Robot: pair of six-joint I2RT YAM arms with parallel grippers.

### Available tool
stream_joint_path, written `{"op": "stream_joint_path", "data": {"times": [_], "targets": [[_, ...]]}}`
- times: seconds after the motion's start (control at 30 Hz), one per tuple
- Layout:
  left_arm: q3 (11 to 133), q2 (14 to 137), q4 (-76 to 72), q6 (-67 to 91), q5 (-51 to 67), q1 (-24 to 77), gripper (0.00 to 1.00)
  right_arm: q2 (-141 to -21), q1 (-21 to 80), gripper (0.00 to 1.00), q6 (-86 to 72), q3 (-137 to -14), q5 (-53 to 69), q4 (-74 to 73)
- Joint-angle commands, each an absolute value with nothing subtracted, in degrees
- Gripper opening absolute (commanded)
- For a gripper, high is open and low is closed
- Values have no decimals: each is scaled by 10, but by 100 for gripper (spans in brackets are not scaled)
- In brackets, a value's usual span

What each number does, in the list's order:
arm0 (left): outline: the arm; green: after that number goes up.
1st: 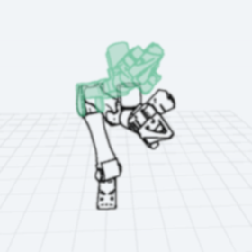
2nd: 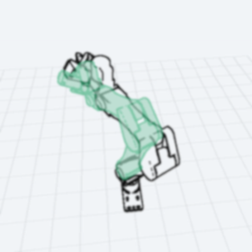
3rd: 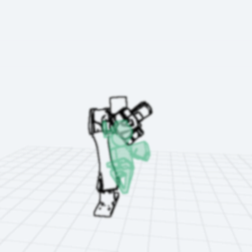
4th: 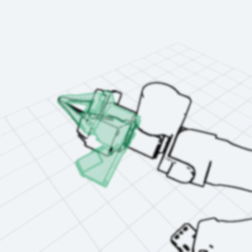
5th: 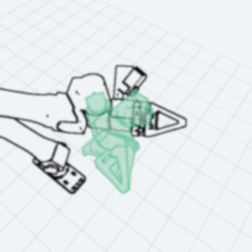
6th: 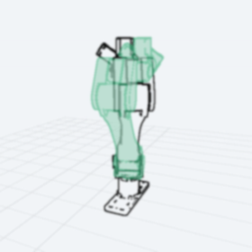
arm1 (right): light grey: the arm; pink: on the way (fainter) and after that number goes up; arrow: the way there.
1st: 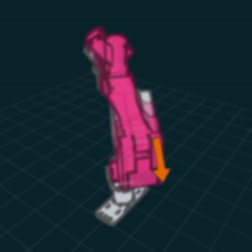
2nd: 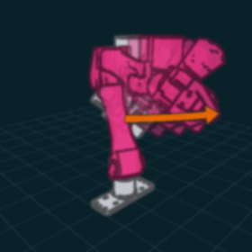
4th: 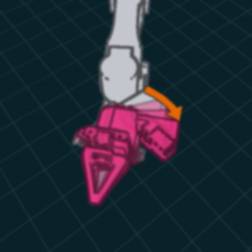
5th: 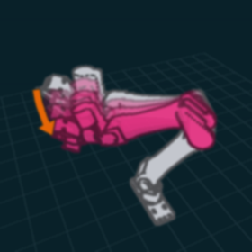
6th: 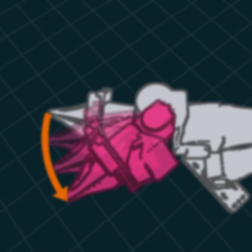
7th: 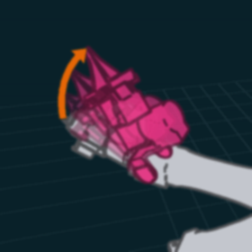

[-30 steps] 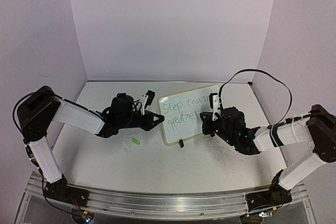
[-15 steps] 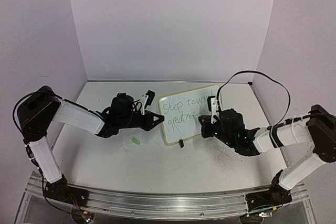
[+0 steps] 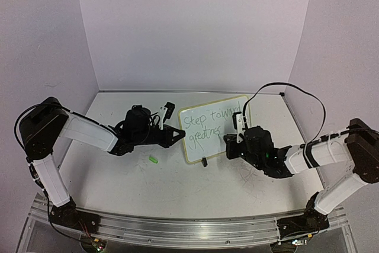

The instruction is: Write a sentence on the whiteboard

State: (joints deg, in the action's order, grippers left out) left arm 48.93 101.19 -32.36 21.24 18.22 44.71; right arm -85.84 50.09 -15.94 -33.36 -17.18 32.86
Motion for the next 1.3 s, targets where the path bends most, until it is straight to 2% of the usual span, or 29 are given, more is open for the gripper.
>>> {"op": "stream_joint_path", "data": {"times": [0.0,0.23,0.37,1.27], "targets": [[482,989,-318,192,155,444,0,-865,512,0,-169,-333,-170,341],[484,987,-318,193,156,445,0,-817,507,0,-150,-330,-213,352],[480,985,-318,191,153,445,0,-797,476,0,-148,-316,-192,352],[480,989,-318,191,155,445,0,-859,465,0,-133,-360,-187,381]]}}
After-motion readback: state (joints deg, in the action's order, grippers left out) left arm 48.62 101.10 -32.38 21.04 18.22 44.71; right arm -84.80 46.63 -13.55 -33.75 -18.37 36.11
